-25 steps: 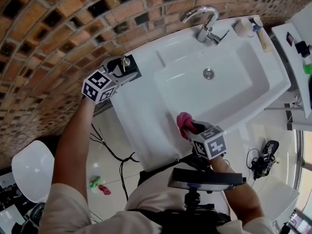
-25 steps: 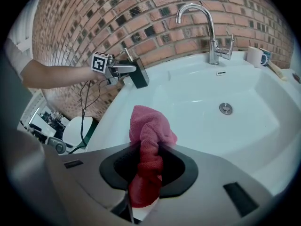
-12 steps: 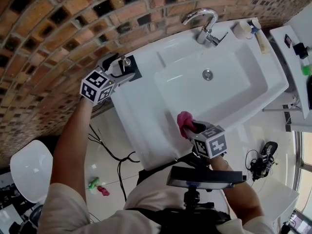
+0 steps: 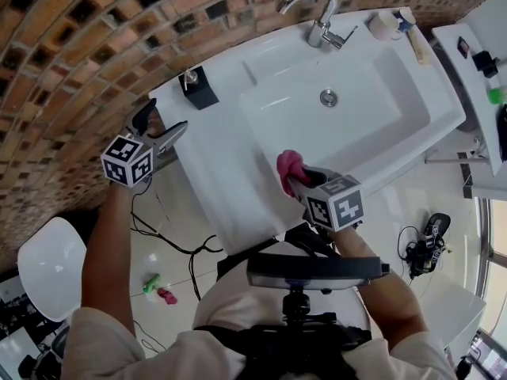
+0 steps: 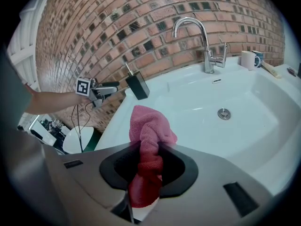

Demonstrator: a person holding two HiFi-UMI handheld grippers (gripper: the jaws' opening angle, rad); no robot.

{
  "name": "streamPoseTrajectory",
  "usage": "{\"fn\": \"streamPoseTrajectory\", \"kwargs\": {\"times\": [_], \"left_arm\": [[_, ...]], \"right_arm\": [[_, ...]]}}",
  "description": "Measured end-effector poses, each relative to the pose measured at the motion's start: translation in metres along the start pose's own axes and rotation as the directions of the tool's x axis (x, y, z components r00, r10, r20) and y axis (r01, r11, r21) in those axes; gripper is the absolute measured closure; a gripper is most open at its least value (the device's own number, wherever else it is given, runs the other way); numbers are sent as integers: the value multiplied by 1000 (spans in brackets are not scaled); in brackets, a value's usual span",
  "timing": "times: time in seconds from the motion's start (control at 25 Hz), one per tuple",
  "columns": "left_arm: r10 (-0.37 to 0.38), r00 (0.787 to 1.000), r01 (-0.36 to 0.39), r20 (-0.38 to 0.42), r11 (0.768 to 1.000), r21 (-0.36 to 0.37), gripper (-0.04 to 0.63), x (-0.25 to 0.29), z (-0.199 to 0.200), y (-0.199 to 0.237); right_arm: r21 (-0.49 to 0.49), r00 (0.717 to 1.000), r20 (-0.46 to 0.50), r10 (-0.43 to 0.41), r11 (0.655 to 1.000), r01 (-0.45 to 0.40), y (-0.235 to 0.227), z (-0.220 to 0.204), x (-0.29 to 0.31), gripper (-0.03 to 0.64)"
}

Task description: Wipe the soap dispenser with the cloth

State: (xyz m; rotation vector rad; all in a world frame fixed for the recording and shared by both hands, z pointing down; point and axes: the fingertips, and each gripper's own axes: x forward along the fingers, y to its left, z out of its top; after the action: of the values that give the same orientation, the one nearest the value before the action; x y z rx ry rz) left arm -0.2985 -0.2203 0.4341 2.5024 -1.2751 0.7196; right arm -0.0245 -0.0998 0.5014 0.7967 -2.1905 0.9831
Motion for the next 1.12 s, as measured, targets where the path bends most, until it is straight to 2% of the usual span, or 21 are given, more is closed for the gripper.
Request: {"fn": "streamPoseTrajectory", "kwargs": {"times": [0.08,0.2,0.32,0.44,0.52,0.6,0.68,0.8,0.96,1.12], "left_arm": [[48,998,-45,35,996,-80,156,-18,-2,-14],[116,988,-94,104,976,-197,156,-47,0,-48],[178,972,-127,152,946,-300,155,-78,0,-99],[226,959,-142,170,904,-403,161,-100,0,-160],[222,961,-125,167,882,-454,201,-109,-3,-204],[193,964,-80,181,864,-497,366,-114,-6,-246],[148,967,-14,206,842,-539,419,-117,-7,-283],[60,968,89,244,827,-555,446,-121,-5,-332],[-41,957,188,289,844,-503,446,-137,-5,-378],[-74,936,237,343,854,-463,446,-179,-19,-401]], "right_arm": [[-1,1000,16,22,1000,-22,0,1,-5,500],[0,998,34,59,998,-59,2,-1,-11,500],[-14,989,67,132,991,-132,11,7,-18,500],[-26,970,84,229,973,-228,22,14,-26,500],[-31,951,83,298,955,-296,31,14,-34,502],[-30,930,88,357,934,-355,41,13,-45,502],[-5,912,112,394,918,-396,51,12,-59,502],[30,897,171,407,908,-418,66,5,-87,502],[24,897,244,368,922,-385,82,-20,-121,502],[57,893,303,333,929,-366,118,-66,-151,503]]}}
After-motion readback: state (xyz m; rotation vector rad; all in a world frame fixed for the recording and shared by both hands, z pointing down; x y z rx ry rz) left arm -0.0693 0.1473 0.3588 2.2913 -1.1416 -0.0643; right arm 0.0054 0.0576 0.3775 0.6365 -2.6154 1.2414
